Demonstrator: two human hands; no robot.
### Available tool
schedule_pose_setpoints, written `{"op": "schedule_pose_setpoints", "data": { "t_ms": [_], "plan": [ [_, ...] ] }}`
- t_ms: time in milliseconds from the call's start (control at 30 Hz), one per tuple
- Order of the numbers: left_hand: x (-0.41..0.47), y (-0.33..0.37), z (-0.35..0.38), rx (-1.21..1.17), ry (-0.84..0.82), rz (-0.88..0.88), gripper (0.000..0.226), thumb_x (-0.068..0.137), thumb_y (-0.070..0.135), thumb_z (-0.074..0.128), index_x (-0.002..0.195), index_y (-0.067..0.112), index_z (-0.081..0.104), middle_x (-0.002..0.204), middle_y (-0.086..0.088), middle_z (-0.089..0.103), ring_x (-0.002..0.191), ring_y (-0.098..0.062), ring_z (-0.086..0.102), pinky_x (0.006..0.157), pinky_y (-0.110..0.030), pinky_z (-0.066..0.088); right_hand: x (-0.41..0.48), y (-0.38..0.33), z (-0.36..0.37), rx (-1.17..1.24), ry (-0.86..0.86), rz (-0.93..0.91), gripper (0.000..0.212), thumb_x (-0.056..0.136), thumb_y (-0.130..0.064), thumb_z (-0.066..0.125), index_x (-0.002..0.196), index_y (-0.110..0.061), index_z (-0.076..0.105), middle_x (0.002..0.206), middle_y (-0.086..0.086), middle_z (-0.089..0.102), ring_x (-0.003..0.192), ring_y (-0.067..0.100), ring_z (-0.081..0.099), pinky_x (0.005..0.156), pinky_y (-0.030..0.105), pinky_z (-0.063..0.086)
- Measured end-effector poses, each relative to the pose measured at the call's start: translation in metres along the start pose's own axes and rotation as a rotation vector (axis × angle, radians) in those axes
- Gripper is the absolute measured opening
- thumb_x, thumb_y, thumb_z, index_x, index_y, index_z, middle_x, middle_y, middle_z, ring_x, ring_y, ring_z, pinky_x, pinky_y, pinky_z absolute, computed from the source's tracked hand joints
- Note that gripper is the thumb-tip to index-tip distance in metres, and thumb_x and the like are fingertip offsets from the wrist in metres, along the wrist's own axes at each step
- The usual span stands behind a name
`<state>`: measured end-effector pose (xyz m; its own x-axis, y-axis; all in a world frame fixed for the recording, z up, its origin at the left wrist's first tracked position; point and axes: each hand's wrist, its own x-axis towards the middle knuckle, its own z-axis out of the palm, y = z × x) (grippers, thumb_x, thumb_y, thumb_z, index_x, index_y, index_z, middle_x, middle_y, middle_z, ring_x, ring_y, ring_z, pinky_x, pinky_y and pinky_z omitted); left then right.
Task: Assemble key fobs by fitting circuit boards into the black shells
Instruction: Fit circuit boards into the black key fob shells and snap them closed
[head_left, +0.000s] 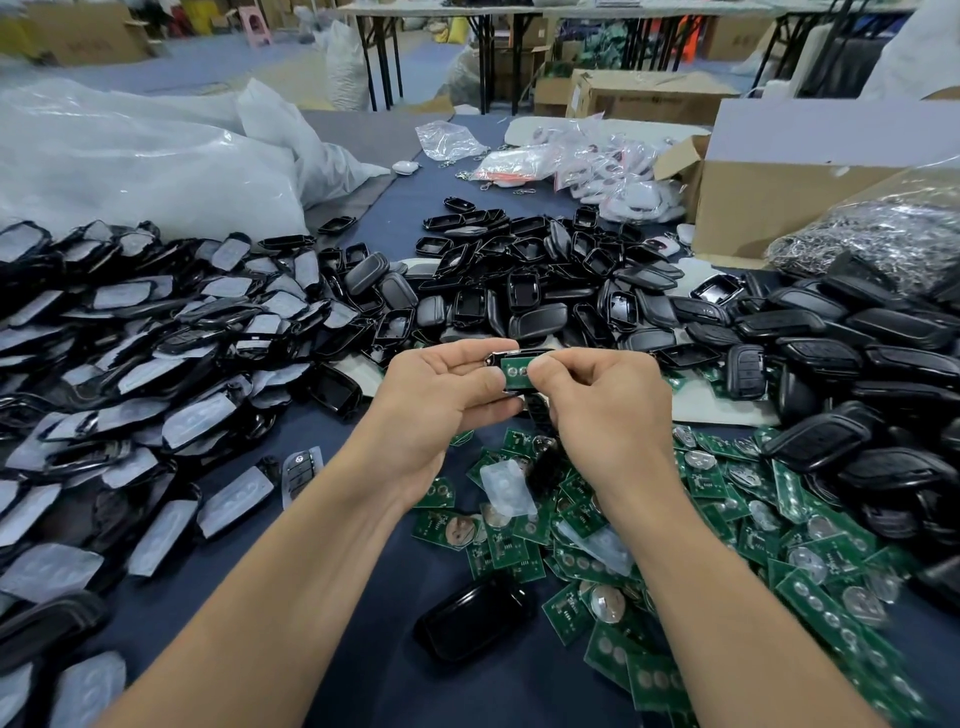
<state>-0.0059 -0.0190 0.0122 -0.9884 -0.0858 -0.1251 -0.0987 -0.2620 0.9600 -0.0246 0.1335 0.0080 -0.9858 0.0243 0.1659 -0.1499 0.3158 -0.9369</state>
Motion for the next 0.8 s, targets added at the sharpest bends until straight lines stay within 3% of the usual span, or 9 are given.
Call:
{"op": "schedule_pose_setpoints", "data": {
  "t_ms": [100,633,800],
  "plan": [
    [0.000,0.000,0.002,-0.007,0.012,0.004,0.024,0.096,-0.010,0.061,0.105,0.007,0.076,0.090,-0.008,0.080,0.085,-0.018,0.076,0.075,-0.027,0.062,-0.001,-0.002,0.000,-0.058,0.027,-0.006,0.019,0.091,-0.031,0.069,0.075,-0.030,0.080,0.047,-0.018,0.057,0.047,0.001,0.049,0.047,0.012,0.033],
    [-0.001,-0.002,0.011,-0.022,0.094,0.007,0.025,0.095,-0.012,0.060,0.102,0.005,0.077,0.099,-0.021,0.078,0.086,-0.027,0.076,0.073,-0.030,0.063,-0.002,-0.006,0.002,-0.132,0.079,0.009,0.024,0.092,-0.025,0.067,0.070,-0.025,0.077,0.047,-0.016,0.058,0.049,0.004,0.051,0.047,0.013,0.037],
    [-0.002,-0.004,0.013,0.033,0.147,0.072,0.027,0.092,-0.012,0.063,0.100,0.008,0.079,0.080,-0.017,0.067,0.077,-0.025,0.072,0.073,-0.031,0.064,-0.004,-0.008,0.002,-0.132,0.112,-0.009,0.023,0.092,-0.026,0.068,0.070,-0.027,0.076,0.049,-0.016,0.060,0.043,0.004,0.049,0.045,0.015,0.038]
  ]
}}
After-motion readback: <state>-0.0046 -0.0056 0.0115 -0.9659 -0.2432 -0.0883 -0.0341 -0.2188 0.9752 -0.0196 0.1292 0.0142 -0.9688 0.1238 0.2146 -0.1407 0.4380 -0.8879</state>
